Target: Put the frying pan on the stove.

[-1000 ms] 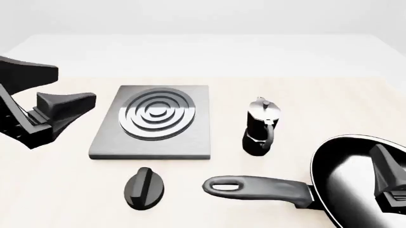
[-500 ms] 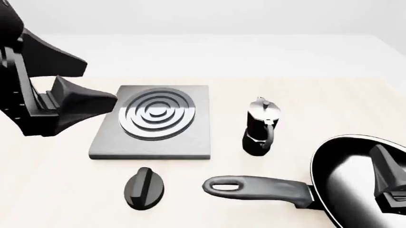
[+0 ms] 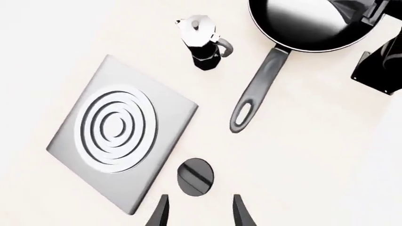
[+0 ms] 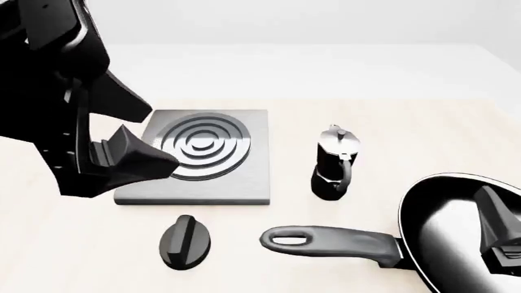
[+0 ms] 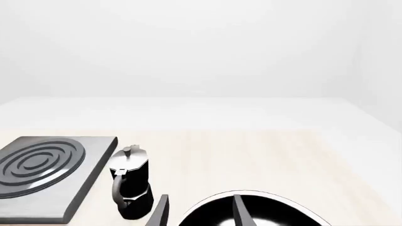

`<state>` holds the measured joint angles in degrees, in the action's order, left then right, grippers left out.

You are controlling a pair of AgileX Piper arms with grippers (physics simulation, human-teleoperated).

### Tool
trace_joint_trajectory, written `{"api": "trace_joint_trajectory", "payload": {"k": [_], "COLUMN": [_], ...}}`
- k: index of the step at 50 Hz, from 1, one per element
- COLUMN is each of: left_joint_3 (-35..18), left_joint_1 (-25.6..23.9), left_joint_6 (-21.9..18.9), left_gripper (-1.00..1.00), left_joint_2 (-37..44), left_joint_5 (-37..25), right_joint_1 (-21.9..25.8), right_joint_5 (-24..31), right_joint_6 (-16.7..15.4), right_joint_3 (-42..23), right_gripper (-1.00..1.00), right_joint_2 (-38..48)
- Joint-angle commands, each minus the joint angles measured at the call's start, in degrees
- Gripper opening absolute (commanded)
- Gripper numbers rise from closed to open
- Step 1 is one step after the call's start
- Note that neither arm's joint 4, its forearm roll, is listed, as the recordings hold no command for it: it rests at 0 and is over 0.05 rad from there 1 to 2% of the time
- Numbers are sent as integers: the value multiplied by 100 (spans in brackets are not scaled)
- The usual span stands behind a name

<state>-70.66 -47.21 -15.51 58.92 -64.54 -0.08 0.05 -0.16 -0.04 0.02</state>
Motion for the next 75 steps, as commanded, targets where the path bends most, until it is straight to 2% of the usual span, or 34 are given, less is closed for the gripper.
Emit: {"api": "trace_joint_trajectory", "payload": {"k": [1, 21, 50, 53, 54, 55, 75], "left_joint_3": [-200, -10, 360, 397, 320, 309, 264], "left_joint_1": [-195, -549, -1329, -1296, -1629, -1676, -1784], "left_joint_6": [-195, -176, 304, 260, 462, 474, 505], "left_gripper": [100, 100, 100, 100, 100, 100, 100], "left_joint_2": [405, 1049, 1628, 1675, 1984, 2002, 2211], "left_joint_5": [-182, 234, 1053, 1111, 1346, 1352, 1532], "right_joint_1": [-1, 0, 0, 0, 1, -1, -1], "right_joint_5": [1, 0, 2, 2, 1, 0, 1], "right_joint_6": [0, -1, 1, 1, 0, 1, 0], "right_joint_3": [0, 0, 0, 0, 0, 0, 0], "right_gripper": [100, 100, 100, 100, 100, 100, 100], "right_joint_2": [-1, -1, -1, -1, -1, -1, -1]}}
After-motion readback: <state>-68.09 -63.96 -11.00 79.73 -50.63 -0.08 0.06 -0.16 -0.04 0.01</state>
